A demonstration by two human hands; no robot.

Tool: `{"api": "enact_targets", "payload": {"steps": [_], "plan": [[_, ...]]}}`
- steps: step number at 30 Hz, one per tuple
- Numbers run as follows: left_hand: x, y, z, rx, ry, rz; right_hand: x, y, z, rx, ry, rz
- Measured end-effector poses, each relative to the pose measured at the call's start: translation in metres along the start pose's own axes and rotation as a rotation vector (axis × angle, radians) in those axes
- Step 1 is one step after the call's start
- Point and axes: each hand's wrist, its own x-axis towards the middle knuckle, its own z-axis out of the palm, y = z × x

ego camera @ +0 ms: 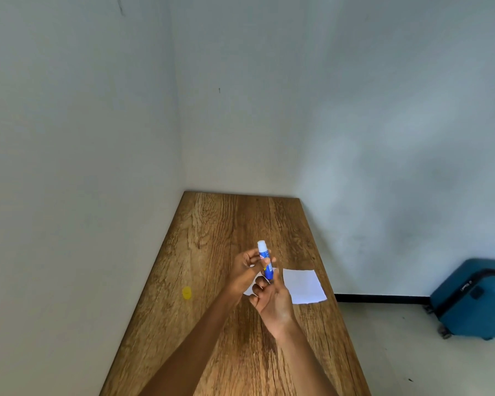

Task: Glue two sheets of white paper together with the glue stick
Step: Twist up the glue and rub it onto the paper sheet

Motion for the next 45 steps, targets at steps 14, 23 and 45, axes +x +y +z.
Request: {"api": "enact_targets", "payload": {"steps": [14, 23, 45], "plan": [[0.005, -0.015, -0.006, 0.049, -0.005, -0.010, 0.006, 0.000, -0.009, -0.046, 0.062, 0.129], [0.001, -0.036, 0.010, 0.134, 0.014, -0.032, 0.010, 0.009, -0.020, 0.280, -0.017, -0.092], [-0.031, -0.122, -0.018, 1.217, 0.044, 0.088, 0.018, -0.004, -0.059, 0.320, 0.187, -0.143]]}}
